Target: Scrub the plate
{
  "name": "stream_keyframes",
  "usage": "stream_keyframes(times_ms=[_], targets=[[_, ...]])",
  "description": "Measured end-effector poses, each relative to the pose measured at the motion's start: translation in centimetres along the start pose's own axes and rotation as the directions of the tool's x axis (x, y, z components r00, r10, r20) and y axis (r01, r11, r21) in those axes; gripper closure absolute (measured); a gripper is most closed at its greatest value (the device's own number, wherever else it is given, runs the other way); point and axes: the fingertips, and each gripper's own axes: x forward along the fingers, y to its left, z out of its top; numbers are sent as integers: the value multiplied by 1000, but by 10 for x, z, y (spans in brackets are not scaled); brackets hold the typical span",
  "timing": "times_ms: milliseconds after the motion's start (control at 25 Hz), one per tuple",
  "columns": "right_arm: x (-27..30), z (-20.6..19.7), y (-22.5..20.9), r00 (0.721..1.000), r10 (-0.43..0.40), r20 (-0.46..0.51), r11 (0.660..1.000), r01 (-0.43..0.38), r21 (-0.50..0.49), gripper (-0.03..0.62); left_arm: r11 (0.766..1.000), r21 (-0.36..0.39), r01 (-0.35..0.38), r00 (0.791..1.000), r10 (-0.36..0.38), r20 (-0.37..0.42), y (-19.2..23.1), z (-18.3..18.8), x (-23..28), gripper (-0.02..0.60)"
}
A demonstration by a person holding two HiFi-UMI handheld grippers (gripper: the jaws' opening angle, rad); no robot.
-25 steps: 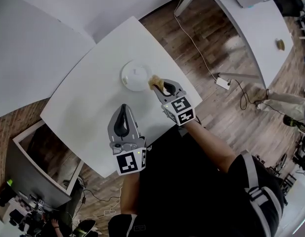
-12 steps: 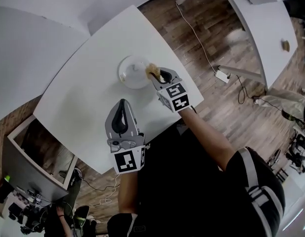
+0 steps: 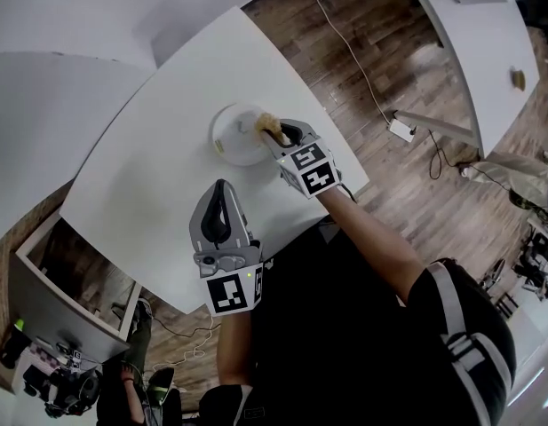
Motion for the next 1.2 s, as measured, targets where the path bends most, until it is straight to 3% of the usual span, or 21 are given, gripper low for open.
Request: stream_keyframes(times_ms=[480, 1200], targets=[[19, 15, 0, 1000, 11, -16, 999, -12, -41, 513, 1000, -21, -10, 1000, 10, -5, 10, -7, 5, 580], [43, 27, 36, 999, 23, -49, 980, -32, -197, 513, 997, -48, -58, 998, 58, 2, 35, -8, -16, 580]])
